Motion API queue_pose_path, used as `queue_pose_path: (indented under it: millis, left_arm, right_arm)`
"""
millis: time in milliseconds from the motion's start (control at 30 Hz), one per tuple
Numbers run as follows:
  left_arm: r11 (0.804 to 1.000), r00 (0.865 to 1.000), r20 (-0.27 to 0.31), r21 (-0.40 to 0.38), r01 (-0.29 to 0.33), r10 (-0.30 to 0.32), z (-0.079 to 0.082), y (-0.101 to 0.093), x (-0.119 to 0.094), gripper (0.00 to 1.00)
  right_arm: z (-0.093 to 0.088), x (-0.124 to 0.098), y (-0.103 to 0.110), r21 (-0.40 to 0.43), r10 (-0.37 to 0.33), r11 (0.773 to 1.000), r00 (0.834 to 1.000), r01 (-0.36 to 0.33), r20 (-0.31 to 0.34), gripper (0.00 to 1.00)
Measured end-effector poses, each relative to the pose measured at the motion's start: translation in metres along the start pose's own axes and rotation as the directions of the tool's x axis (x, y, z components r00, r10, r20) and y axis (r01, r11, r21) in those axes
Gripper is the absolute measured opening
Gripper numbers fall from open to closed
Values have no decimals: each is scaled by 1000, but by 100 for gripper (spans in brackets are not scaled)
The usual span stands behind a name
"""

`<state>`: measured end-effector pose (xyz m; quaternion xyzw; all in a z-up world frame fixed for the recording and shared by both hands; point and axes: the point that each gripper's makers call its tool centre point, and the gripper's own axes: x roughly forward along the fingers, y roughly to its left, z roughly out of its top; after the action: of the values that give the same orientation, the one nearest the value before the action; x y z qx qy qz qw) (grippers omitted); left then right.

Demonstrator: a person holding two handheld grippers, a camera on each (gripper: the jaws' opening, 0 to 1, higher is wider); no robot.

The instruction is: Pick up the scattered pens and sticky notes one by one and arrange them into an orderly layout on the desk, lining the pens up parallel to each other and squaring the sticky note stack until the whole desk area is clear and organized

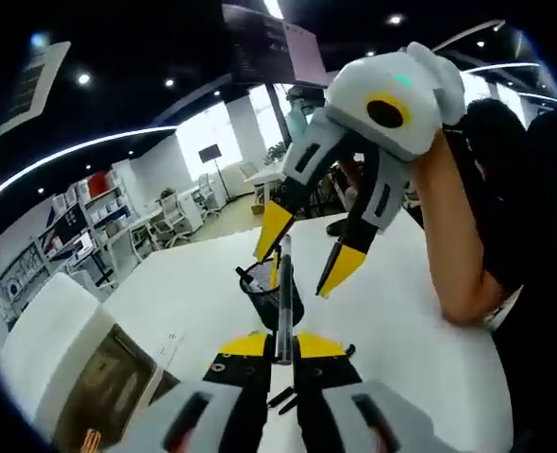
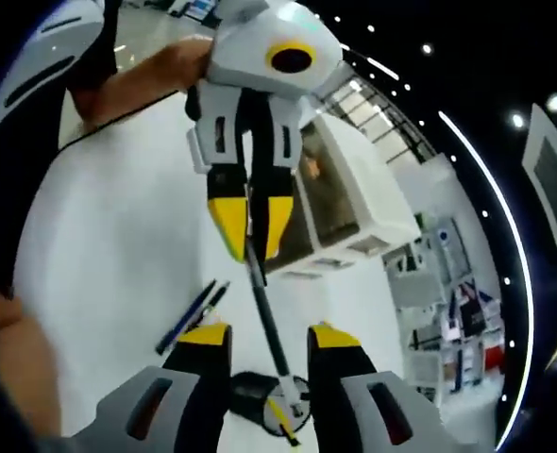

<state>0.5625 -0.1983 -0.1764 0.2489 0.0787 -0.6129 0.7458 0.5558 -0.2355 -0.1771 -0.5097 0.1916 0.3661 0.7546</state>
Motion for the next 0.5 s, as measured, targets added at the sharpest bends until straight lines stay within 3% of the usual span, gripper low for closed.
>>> queue_pose_path:
  millis: [133,200,500]
  left_arm:
    - [999,999,5,-27,40,-40,-5,-3,2,9]
    - [998,999,11,-52,44,-43,-5,-2,1,9]
    - [994,997,51,-87,62,-58,-2,6,-5,9]
  right_arm:
    - [-1,4,-1,-22,-10,1000,999,9,-48,28]
    - [-4,4,-3,-57,-25,998,994,19,-108,27]
    - [16,7,-12,-148,-99,986,988,80,-121,27]
